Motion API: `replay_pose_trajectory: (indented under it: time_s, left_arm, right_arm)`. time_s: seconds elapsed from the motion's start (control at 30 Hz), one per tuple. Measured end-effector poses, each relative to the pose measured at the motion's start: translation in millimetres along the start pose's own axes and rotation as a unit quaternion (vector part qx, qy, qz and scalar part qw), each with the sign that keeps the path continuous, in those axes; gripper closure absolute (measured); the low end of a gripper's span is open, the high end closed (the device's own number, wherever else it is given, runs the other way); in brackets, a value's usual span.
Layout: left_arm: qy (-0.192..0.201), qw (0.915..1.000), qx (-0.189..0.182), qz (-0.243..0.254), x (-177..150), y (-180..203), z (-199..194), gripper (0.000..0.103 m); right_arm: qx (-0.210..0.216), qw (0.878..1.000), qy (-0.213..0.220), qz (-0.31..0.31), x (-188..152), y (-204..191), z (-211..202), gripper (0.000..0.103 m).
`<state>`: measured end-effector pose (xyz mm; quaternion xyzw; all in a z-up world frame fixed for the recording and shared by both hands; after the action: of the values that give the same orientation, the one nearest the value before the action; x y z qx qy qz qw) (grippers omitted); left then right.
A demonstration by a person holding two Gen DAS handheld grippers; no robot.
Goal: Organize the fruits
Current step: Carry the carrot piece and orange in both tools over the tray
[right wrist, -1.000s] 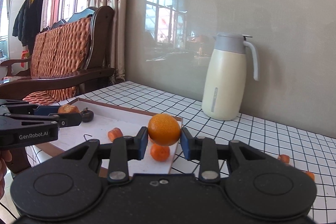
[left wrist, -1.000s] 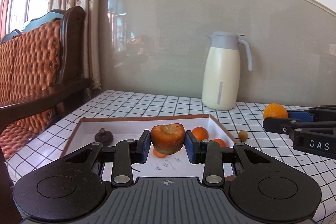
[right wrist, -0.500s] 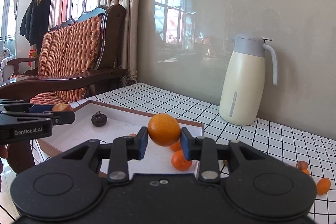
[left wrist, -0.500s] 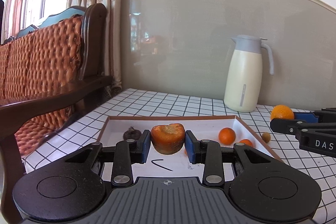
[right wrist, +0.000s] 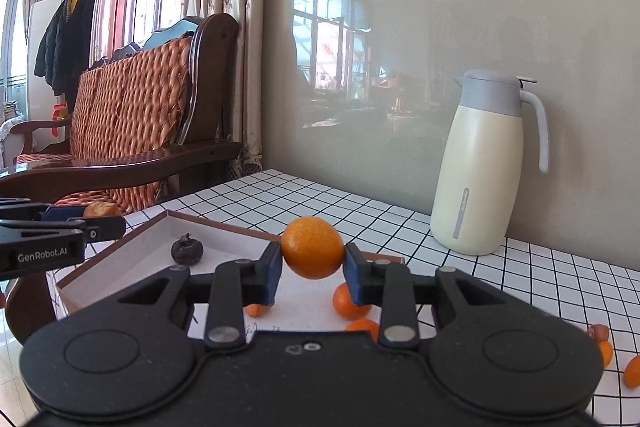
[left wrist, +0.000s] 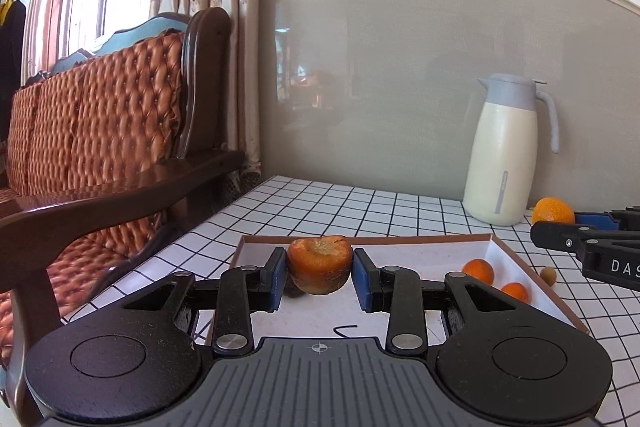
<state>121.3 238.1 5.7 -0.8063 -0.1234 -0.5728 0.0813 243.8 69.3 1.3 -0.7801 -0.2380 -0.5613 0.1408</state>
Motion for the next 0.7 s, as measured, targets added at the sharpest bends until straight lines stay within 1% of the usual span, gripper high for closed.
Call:
replay_pose_trajectory:
  time_s: [0.13,0.27,0.4,0.7]
  left_arm:
    - [-0.006,1.0000,-0.003,0.004,1.1,-2.7,10.6,0.068]
    - [-0.010,0.9999,-0.003,0.011,3.1,-5.5,20.9,0.068]
    - [-0.018,0.9998,-0.002,0.003,2.8,-10.9,33.4,0.068]
    - [-0.036,0.9993,0.004,-0.002,-1.6,-20.6,55.4,0.068]
  right_arm:
    - [-0.016,1.000,-0.009,0.000,-2.0,5.5,9.8,0.078]
    - [-0.022,1.000,-0.020,0.010,-4.1,10.5,19.5,0.078]
    - [-0.024,0.999,-0.027,0.018,-6.1,13.1,29.4,0.078]
    - [-0.026,0.999,-0.040,0.009,-1.6,16.1,50.4,0.078]
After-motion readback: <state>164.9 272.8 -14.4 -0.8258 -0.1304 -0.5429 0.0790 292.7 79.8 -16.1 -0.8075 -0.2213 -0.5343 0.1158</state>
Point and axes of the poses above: each gripper's, at about its wrist camera, not at the fingertips, and z roughly the way its jaws point, y to its right, x to its top, the point moved 5 cm from there along z, roughly the way its jaws point, and after that the axes turned 2 degrees about -x, right-handed, at the moved point
